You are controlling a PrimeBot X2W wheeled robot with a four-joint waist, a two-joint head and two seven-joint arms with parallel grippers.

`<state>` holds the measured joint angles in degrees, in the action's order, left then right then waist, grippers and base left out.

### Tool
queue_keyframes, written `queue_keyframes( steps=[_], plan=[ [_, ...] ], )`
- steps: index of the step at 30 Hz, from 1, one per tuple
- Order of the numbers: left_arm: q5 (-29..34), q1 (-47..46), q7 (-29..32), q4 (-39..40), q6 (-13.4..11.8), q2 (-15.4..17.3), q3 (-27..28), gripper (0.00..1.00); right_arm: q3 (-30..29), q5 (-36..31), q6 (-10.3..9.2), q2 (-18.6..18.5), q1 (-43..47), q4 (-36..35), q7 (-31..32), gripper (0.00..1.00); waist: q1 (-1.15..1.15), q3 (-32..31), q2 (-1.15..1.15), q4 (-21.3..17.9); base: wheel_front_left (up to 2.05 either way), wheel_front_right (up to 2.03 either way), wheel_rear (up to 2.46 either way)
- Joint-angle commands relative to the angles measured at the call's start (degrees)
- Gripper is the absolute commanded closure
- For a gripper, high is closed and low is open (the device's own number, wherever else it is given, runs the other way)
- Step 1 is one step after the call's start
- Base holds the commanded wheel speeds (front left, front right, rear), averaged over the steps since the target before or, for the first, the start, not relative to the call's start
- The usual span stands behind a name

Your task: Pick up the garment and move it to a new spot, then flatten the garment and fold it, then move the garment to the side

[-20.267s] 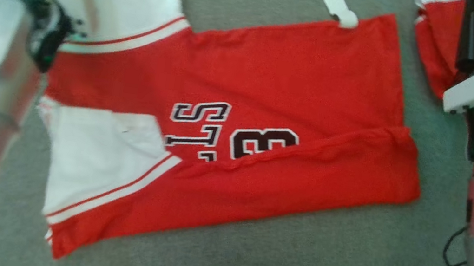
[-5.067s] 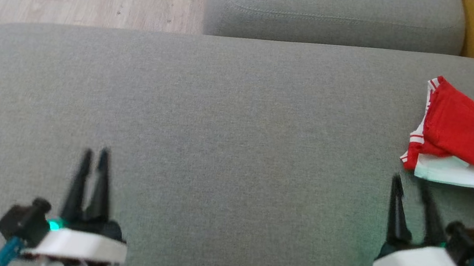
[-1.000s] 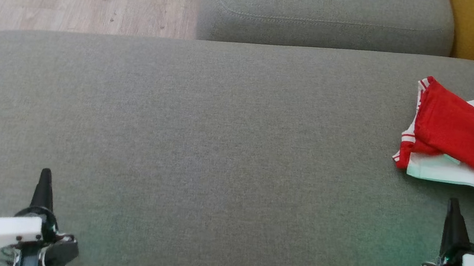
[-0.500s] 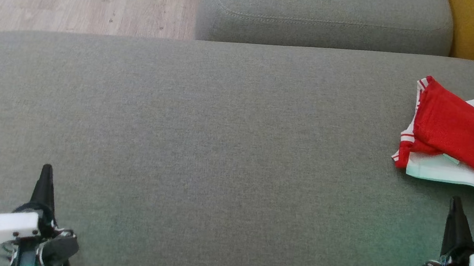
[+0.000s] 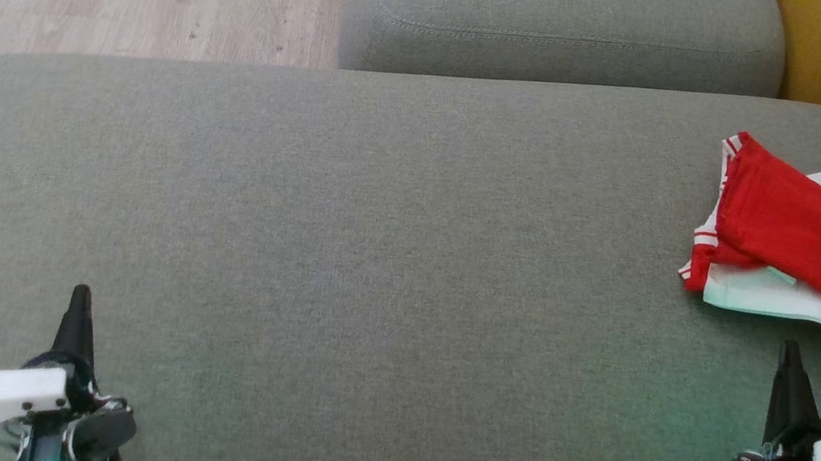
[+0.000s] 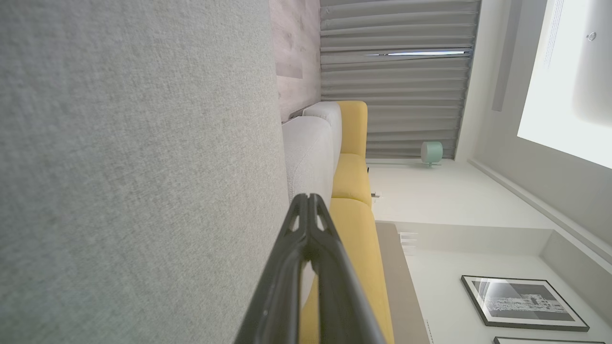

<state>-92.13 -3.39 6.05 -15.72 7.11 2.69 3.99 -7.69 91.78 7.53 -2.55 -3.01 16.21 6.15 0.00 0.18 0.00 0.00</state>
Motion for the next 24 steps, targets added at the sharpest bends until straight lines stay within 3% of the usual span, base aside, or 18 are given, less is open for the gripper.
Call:
queue_keyframes(
  steps=[1, 24],
  plan=[
    [-0.2, -2.8, 0.3, 1.7, 0.4, 0.4, 2.3, 1.0, 1.2, 0.4, -0.04, -0.3, -3.2, -2.2, 0.3, 1.0, 0.0, 0.0, 0.0, 0.0, 0.0, 0.0, 0.0],
    [-0.1, -2.8, 0.4, 1.7, 0.4, 0.3, 2.4, 1.0, 1.2, 0.4, -0.04, -0.3, -3.2, -2.2, 0.3, 1.0, 0.0, 0.0, 0.0, 0.0, 0.0, 0.0, 0.0]
  ],
)
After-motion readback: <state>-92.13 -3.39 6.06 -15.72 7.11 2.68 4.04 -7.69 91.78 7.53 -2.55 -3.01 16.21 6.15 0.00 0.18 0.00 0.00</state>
